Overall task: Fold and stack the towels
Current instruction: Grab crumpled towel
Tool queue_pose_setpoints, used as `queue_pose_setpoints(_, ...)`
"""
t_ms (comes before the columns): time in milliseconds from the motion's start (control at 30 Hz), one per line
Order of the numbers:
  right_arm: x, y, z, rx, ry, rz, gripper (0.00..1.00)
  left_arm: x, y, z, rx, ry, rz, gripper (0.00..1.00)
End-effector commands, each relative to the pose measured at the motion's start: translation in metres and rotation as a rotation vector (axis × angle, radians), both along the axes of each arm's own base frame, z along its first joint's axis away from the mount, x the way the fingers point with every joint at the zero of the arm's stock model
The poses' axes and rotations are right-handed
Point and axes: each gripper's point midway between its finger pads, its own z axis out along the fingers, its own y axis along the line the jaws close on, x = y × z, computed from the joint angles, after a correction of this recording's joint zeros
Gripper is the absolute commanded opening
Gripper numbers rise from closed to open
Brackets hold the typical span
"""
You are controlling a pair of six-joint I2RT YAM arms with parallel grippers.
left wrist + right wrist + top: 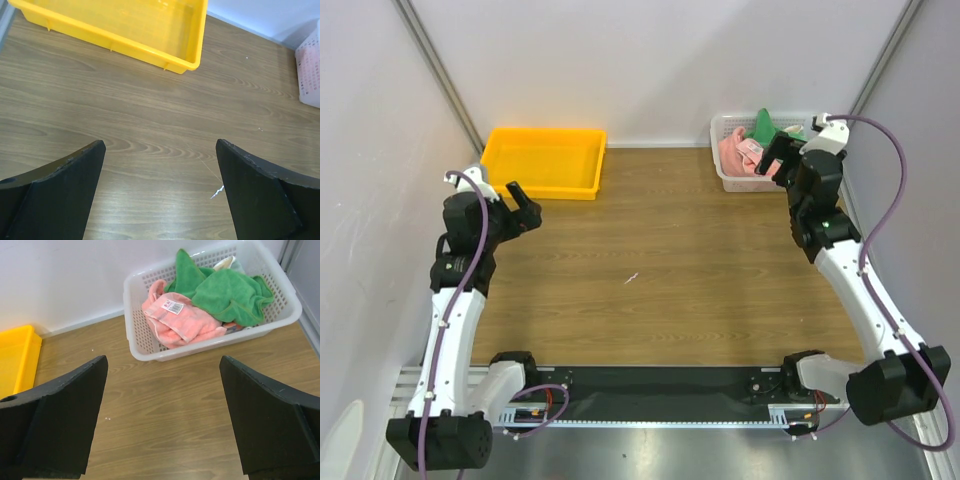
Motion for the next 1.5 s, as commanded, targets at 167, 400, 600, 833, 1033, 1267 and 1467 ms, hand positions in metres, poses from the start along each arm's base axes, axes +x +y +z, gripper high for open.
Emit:
queue_pose_setpoints(167, 0.054, 0.004, 0.018, -0.012, -0.045, -0.028, 1.0, -0.002, -0.013, 0.02, 0.022, -0.081, -0.075, 1.0)
queue_pose_setpoints(400, 0.128, -0.003, -0.009, -0.033, 0.035, -0.077, 1.0, -0.005, -0.01, 0.019, 0.043, -0.074, -0.048, 1.0)
queue_pose_setpoints(600, 0.181, 0.003, -0.051, -0.096, 0.156, -0.05, 1.0, -0.007, -0.02, 0.02, 0.043, -0.075, -0.082, 1.0)
queue_pose_setpoints(833, 0.211, 0.001, -0.105, -0.172, 0.245, -0.046, 1.0, -0.005, -0.024, 0.015, 0.034, -0.061, -0.097, 1.0)
queue_pose_setpoints(1033, 0.217, -0.001, -0.144, -0.252, 0.32, -0.032, 1.0, -0.005, -0.027, 0.015, 0.029, -0.058, -0.112, 1.0)
queue_pose_setpoints(1267, 0.225, -0.005, -0.176, -0.28, 0.386, -0.04, 0.91, -0.001, -0.029, 0.009, 0.023, -0.04, -0.119, 1.0)
queue_pose_setpoints(1467, 0.225, 0.002, -0.186, -0.288, 0.407, 0.019, 0.52, -0.001, -0.026, 0.011, 0.022, -0.048, -0.115, 1.0)
